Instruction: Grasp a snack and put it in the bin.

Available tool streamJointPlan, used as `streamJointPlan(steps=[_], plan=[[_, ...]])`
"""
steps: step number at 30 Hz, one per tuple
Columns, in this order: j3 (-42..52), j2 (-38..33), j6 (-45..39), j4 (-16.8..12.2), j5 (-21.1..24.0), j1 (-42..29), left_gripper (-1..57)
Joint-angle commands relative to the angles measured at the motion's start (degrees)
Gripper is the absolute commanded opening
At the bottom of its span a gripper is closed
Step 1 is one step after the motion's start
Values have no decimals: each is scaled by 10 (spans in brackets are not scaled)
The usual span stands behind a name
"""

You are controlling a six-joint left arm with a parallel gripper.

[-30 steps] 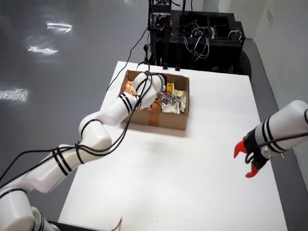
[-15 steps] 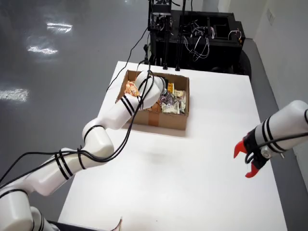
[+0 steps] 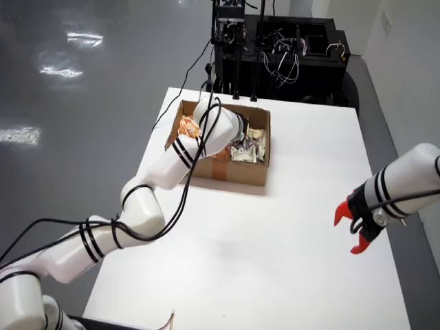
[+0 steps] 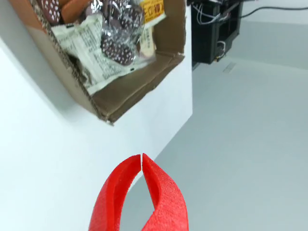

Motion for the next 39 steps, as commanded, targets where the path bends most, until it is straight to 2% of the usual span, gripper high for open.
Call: streamJointPlan(steps=[1,16,27,34,39], plan=[[41,-33,4,-6,8,-17,-6],[276,-184,-12,-16,15,-82,-6],[484,-302,-32,-19,7,-142,-5],[602,-372,-44,-28,-28,-181,-5],[674,-416,-42,-54,-70,-202,-4]])
